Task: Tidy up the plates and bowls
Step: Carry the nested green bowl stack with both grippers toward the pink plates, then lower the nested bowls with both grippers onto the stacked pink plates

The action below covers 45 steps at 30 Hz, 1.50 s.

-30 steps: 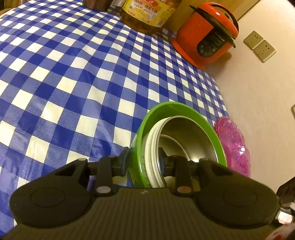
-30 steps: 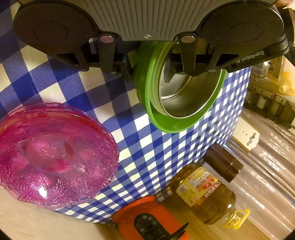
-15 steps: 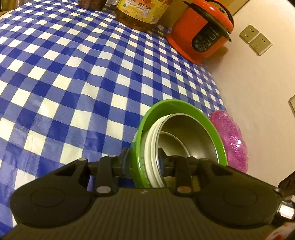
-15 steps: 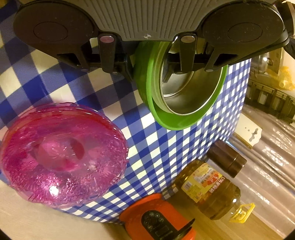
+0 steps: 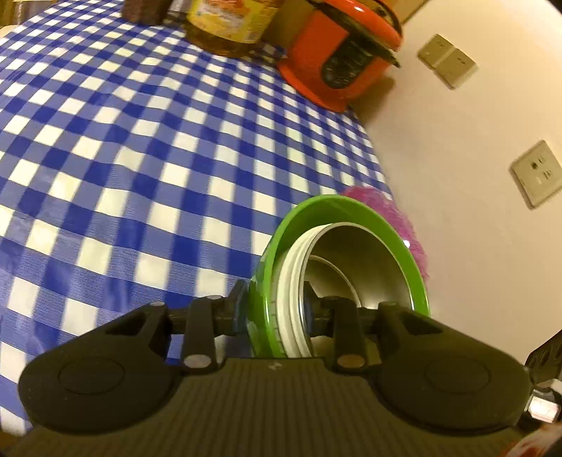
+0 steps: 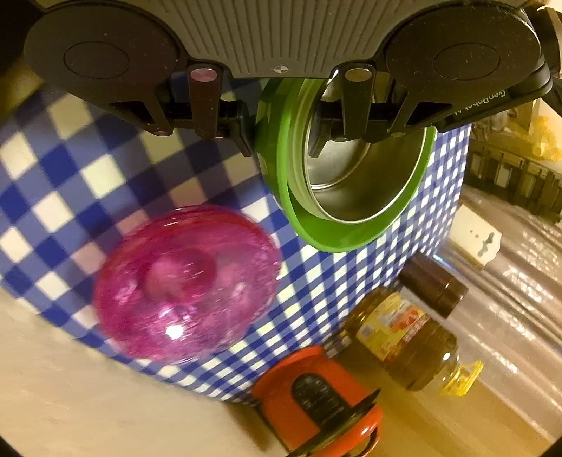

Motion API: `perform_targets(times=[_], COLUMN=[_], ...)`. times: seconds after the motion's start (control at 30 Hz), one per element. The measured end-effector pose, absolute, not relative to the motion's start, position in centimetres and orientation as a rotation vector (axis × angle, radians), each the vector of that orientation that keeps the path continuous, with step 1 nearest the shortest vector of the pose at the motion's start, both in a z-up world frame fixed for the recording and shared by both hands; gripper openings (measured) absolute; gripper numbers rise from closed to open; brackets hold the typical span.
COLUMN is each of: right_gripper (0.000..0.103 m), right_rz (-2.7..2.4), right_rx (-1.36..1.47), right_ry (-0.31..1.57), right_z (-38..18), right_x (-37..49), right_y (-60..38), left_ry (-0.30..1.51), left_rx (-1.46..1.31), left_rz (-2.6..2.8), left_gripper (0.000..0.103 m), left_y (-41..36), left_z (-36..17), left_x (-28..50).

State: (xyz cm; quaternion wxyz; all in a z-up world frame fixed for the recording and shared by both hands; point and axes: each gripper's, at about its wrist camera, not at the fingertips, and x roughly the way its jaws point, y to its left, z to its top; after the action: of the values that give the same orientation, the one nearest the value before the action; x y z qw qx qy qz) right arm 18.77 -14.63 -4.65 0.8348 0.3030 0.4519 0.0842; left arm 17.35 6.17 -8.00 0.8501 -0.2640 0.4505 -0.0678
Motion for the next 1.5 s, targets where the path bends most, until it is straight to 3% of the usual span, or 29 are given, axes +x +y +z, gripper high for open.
perform_targets(times=[0.63, 1.5], right_gripper=[0.033, 0.032], right_rz=[0.074, 0.041], right_rx=[0.688, 0.671], right_ry=[0.871, 0.887], right_z=[-0.2, -2.9], right_x=[17.0, 26.5], right_y=[-22.5, -26.8], left_ry=[0.945, 1.003], left_rx=[-0.493, -0.515], left_rz=[-0.276, -0.274], left_gripper=[0.027, 0.026], left_y=[-1.7, -5.6], left_z=[-4.3, -7.4], left_x=[19.0, 29.0])
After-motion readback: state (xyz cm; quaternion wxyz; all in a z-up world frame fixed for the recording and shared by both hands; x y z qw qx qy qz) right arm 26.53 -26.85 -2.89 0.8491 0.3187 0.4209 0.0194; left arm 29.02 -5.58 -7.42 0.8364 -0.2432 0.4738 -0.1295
